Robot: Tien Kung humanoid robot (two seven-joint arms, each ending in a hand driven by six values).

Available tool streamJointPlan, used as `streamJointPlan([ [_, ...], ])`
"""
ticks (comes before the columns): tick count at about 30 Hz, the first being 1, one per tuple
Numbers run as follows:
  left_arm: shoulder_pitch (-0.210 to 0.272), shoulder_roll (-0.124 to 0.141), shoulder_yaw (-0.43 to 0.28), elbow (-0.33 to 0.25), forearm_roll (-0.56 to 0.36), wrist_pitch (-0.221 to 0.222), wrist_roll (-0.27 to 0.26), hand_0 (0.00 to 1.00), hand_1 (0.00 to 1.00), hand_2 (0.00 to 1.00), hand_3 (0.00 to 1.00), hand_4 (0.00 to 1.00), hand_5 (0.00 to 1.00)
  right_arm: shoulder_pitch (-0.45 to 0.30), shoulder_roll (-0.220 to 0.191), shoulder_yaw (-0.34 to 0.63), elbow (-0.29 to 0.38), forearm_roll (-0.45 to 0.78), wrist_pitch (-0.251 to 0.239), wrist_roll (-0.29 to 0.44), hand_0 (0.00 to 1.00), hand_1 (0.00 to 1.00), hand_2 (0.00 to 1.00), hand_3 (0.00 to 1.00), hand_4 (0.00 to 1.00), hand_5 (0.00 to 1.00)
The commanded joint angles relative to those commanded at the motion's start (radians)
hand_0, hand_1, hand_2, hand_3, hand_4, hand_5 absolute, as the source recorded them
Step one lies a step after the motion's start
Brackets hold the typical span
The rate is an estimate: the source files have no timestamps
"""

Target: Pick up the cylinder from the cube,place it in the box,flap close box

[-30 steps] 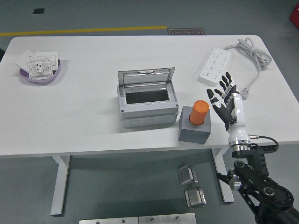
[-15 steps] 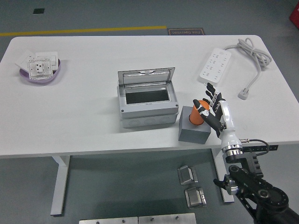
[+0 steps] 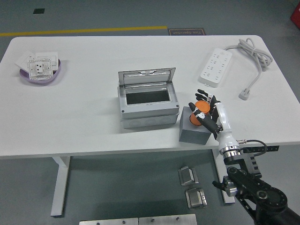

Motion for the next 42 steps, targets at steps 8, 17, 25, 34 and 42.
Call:
streamJointPlan([
  [8, -0.003, 0.000, 0.009, 0.000, -0.008, 0.000, -0.001, 0.741, 0.757, 0.759, 0.885, 0.592, 0.147, 0.000, 0.001, -0.007, 0.001, -0.009, -0.011, -0.008, 0.764, 0.742, 0.721, 0.749, 0.933, 0.432],
  [17, -0.006, -0.002, 0.019, 0.000, -0.014, 0.002, -0.003, 0.741, 0.753, 0.756, 0.885, 0.593, 0.144, 0.000, 0.002, -0.012, -0.001, -0.018, -0.027, -0.016, 0.773, 0.743, 0.709, 0.717, 0.653, 0.114],
  [25, -0.007, -0.001, 0.027, 0.000, -0.020, 0.004, -0.007, 0.737, 0.752, 0.754, 0.882, 0.591, 0.141, 0.002, 0.003, -0.019, -0.005, -0.027, -0.040, -0.029, 0.769, 0.737, 0.675, 0.679, 0.368, 0.002],
  [34, -0.009, -0.002, 0.037, 0.000, -0.030, 0.008, -0.016, 0.738, 0.750, 0.753, 0.882, 0.590, 0.138, 0.002, 0.004, -0.021, -0.003, -0.023, -0.046, -0.028, 0.773, 0.734, 0.660, 0.651, 0.195, 0.002],
  [42, -0.010, -0.002, 0.043, 0.000, -0.037, 0.011, -0.021, 0.736, 0.744, 0.748, 0.879, 0.587, 0.129, 0.003, 0.004, -0.019, 0.010, -0.035, -0.050, -0.040, 0.802, 0.694, 0.640, 0.592, 0.002, 0.002],
])
